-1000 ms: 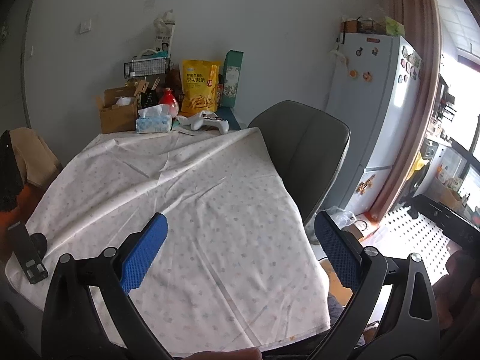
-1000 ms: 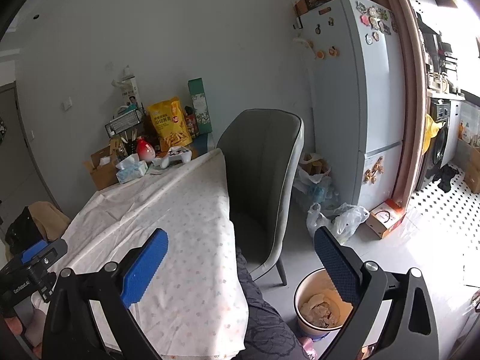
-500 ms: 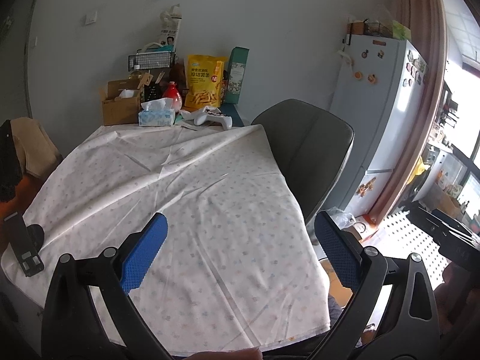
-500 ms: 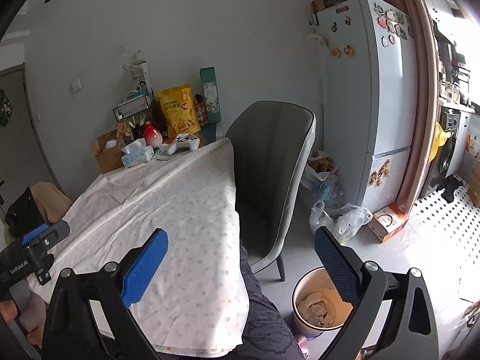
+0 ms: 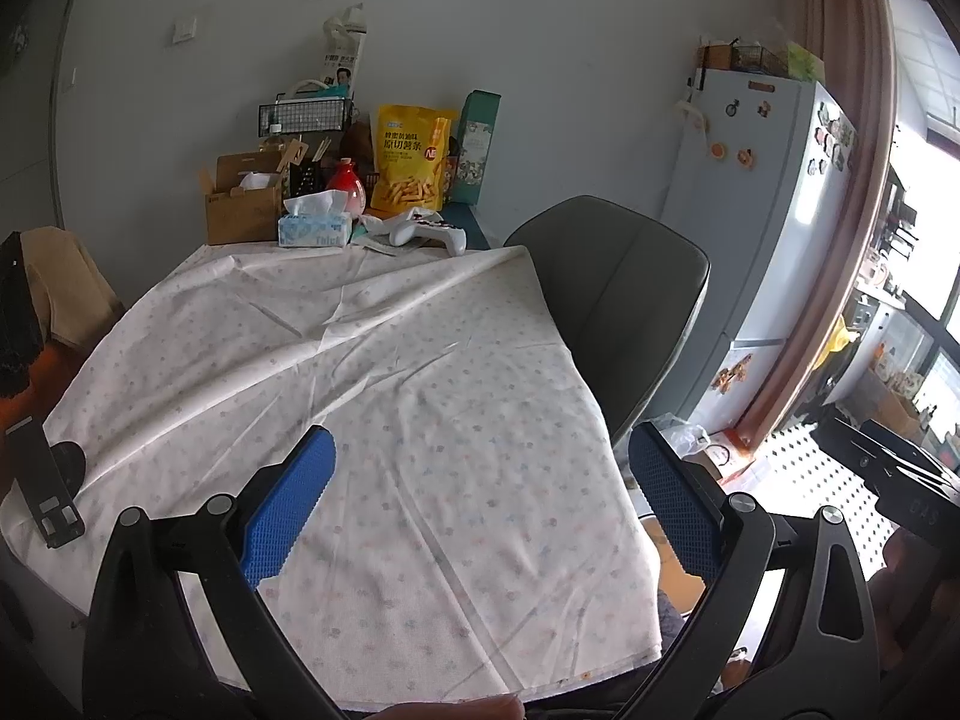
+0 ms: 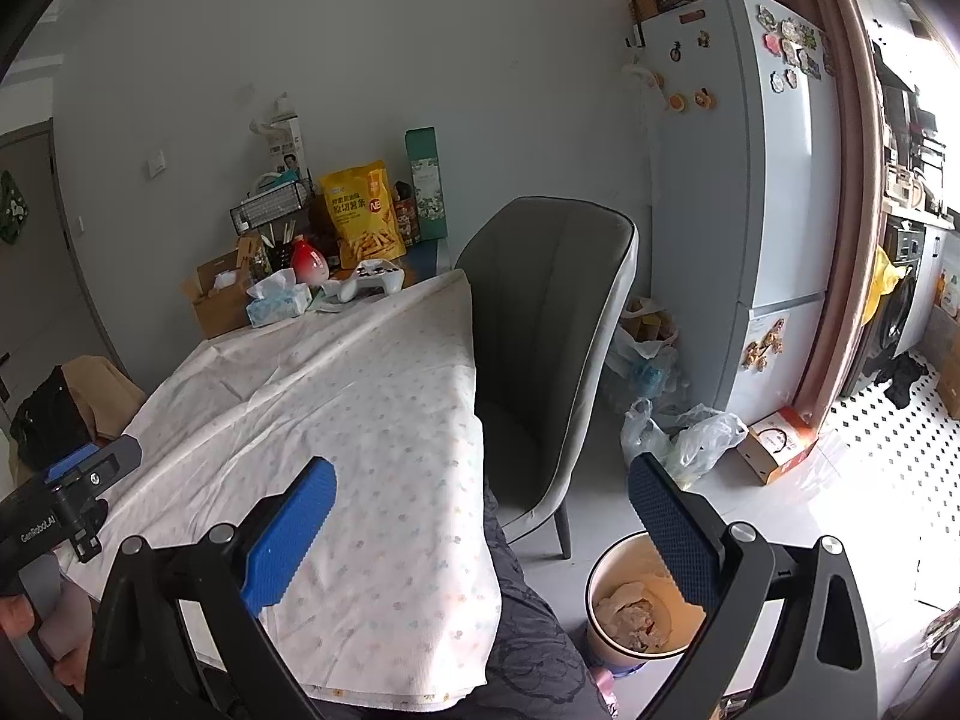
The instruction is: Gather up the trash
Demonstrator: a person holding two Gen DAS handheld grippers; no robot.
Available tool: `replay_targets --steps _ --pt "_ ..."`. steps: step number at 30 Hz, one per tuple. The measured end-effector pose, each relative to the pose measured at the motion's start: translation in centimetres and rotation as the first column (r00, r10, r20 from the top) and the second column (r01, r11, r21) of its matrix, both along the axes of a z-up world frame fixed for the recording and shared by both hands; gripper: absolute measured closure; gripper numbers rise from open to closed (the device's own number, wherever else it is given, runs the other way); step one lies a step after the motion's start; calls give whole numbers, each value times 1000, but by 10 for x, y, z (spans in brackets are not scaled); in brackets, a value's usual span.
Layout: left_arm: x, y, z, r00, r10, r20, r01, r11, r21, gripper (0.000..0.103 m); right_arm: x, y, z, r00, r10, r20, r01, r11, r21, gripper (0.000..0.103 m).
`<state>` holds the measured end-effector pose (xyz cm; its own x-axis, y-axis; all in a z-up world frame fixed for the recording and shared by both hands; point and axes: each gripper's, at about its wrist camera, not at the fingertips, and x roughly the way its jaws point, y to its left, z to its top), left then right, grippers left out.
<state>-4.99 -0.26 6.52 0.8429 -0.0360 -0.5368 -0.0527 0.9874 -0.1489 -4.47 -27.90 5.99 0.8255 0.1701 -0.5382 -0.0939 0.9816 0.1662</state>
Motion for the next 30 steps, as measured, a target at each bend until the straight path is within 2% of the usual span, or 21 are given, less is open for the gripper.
replay_targets --steps 11,30 --pt "-1 -3 -2 1000 -5 -4 5 1000 -4 6 4 -4 0 1000 5 -24 -4 1000 28 8" --pt "-2 -5 -6 1000 -9 -7 9 1000 2 6 3 -2 -4 1000 6 -27 -5 1000 13 8"
